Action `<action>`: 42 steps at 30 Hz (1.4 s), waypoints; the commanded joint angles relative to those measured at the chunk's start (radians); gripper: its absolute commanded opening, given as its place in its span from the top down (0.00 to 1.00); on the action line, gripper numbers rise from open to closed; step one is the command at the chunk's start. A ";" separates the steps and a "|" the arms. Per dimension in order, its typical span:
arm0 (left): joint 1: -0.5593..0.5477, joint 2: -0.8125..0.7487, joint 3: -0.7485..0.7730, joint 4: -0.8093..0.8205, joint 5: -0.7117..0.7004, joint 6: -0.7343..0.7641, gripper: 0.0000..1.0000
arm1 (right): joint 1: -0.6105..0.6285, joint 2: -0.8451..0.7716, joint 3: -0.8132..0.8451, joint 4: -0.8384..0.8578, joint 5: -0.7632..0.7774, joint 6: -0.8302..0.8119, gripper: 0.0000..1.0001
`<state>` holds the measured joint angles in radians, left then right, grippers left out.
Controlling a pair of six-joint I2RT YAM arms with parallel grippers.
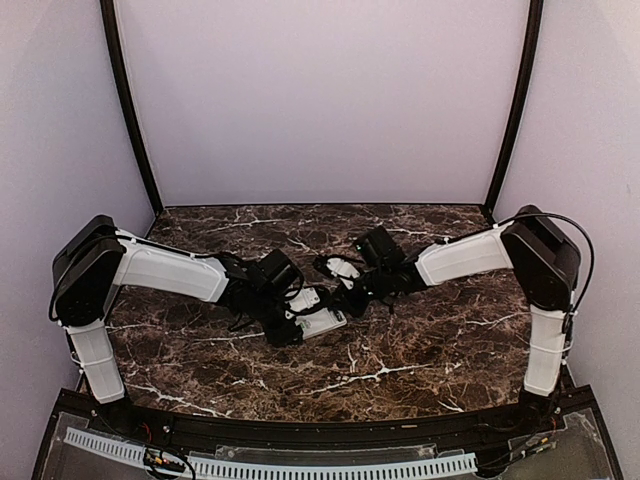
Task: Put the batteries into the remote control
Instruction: Load the battery into the battery compartment.
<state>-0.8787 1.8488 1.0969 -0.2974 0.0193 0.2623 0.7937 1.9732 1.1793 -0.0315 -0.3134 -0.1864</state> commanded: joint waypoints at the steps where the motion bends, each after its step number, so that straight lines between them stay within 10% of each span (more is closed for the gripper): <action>1: 0.015 0.020 -0.048 -0.184 -0.060 0.006 1.00 | 0.010 0.004 -0.058 -0.114 0.059 -0.039 0.93; 42: 0.048 -0.003 -0.074 -0.184 -0.128 0.057 1.00 | -0.024 0.053 -0.024 -0.153 0.207 0.114 0.90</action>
<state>-0.8669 1.8339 1.0756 -0.2821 0.0067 0.2928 0.8028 1.9862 1.1782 -0.0254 -0.1669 -0.0914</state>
